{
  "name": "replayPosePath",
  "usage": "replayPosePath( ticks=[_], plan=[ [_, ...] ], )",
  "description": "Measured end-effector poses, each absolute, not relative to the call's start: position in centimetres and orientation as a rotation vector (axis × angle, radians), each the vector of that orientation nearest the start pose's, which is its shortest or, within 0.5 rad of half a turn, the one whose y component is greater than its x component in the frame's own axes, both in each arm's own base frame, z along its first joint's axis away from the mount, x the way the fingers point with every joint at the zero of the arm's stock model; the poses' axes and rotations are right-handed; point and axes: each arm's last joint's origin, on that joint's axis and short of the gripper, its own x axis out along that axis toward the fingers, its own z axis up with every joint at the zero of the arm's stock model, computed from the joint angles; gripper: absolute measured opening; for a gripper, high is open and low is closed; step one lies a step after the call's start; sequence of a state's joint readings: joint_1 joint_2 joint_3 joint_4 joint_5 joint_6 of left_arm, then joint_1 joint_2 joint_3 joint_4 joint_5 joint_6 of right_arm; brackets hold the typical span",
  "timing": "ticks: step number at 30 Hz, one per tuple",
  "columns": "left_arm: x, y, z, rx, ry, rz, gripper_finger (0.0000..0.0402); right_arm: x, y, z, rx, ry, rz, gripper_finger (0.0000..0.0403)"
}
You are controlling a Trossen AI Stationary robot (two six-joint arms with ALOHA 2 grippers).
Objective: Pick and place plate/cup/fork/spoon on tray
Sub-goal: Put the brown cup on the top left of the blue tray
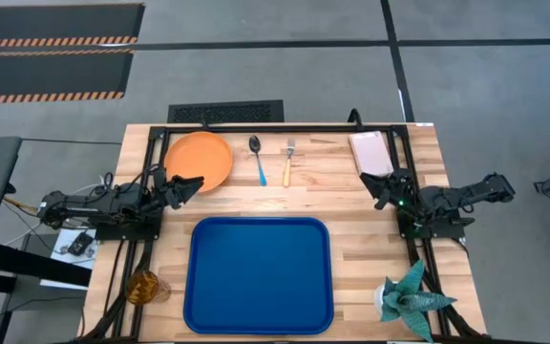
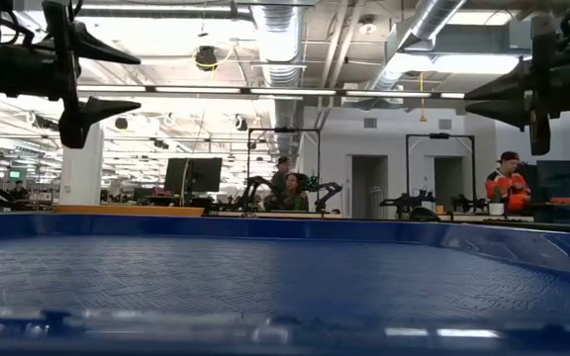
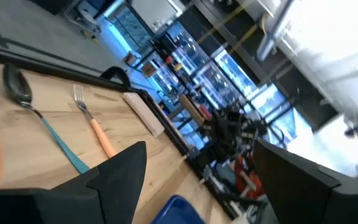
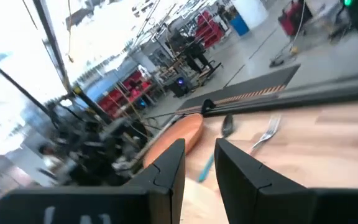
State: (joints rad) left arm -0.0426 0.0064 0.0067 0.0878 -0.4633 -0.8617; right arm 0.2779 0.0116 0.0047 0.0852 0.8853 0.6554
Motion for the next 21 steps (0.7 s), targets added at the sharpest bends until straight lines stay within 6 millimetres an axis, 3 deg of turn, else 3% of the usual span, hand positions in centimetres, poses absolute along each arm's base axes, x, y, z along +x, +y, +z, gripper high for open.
replayPosePath(
  ticks=[3,9,14,21],
  plan=[
    [9.4,1.0,17.4,-0.958,-0.312,0.391,0.0282,9.0,0.3,17.2,0.781,-0.284,-0.524,0.0113],
    [9.3,1.2,17.7,-1.034,-0.396,0.446,0.0282,9.0,0.2,17.3,0.782,-0.302,-0.538,0.0113],
    [9.1,1.4,18.0,-1.122,-0.479,0.474,0.0282,8.8,0.1,18.7,0.865,-0.413,-0.473,0.0113],
    [8.8,0.9,20.2,-1.185,-0.547,0.192,0.0282,7.0,-0.4,24.5,0.743,-0.539,-0.456,0.0139]
  ],
)
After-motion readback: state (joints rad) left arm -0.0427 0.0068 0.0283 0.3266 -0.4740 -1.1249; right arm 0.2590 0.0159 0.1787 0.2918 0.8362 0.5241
